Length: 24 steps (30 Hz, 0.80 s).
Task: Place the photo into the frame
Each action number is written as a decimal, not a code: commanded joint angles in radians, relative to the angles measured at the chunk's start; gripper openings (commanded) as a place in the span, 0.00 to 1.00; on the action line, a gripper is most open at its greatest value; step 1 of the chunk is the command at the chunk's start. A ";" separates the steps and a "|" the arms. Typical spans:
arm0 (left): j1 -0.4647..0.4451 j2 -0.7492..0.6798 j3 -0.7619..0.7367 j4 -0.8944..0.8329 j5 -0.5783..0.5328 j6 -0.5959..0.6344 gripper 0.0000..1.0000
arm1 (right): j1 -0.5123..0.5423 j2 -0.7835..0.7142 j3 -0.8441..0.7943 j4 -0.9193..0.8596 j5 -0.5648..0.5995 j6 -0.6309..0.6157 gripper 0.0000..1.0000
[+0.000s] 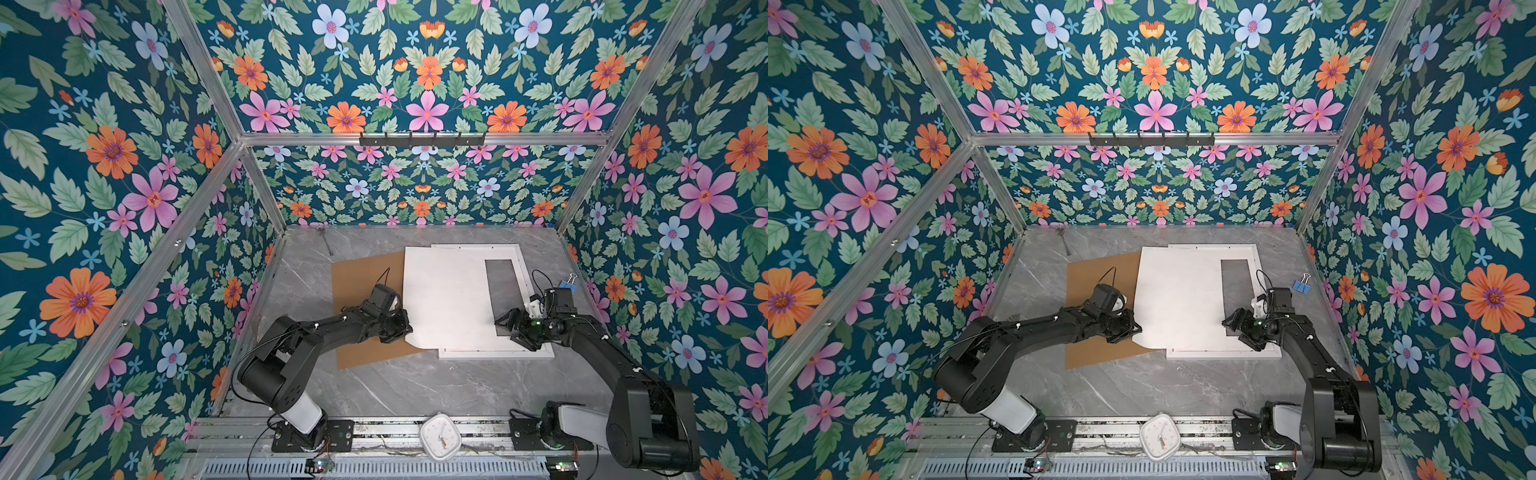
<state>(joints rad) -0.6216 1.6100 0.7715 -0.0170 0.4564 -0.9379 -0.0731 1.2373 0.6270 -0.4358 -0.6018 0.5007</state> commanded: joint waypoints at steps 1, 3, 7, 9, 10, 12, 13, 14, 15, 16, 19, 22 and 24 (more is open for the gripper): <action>0.004 0.005 0.006 -0.041 -0.030 0.044 0.00 | 0.001 0.023 -0.005 0.065 -0.062 -0.010 0.76; 0.012 0.007 0.002 -0.052 -0.036 0.054 0.00 | 0.001 0.042 -0.006 0.089 -0.092 -0.006 0.76; 0.023 0.002 -0.005 -0.066 -0.044 0.066 0.00 | 0.016 0.069 0.002 0.118 -0.122 -0.005 0.76; 0.027 0.004 -0.006 -0.069 -0.047 0.071 0.00 | 0.038 0.079 0.007 0.129 -0.117 -0.008 0.76; 0.029 0.006 -0.006 -0.069 -0.048 0.072 0.00 | 0.046 0.084 0.009 0.132 -0.111 -0.010 0.76; 0.032 0.011 -0.006 -0.070 -0.050 0.077 0.00 | 0.056 0.105 0.017 0.141 -0.104 -0.010 0.76; 0.033 0.014 -0.005 -0.070 -0.051 0.078 0.00 | 0.059 0.113 0.020 0.144 -0.106 -0.010 0.76; 0.033 0.016 -0.005 -0.069 -0.051 0.078 0.00 | 0.061 0.122 0.023 0.149 -0.105 -0.010 0.76; 0.033 0.018 -0.002 -0.068 -0.050 0.078 0.00 | 0.065 0.128 0.026 0.154 -0.106 -0.011 0.76; 0.033 0.018 -0.001 -0.066 -0.050 0.077 0.00 | 0.069 0.134 0.028 0.159 -0.106 -0.013 0.76; 0.033 0.022 0.000 -0.064 -0.051 0.079 0.00 | 0.080 0.163 0.039 0.170 -0.105 -0.018 0.75; 0.033 0.031 0.000 -0.063 -0.053 0.081 0.00 | 0.090 0.185 0.048 0.192 -0.111 -0.017 0.74; 0.033 0.037 0.001 -0.061 -0.052 0.083 0.00 | 0.095 0.196 0.052 0.203 -0.109 -0.018 0.74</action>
<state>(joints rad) -0.5892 1.6413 0.7692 -0.0757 0.4168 -0.8726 0.0162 1.4246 0.6716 -0.2642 -0.7025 0.4942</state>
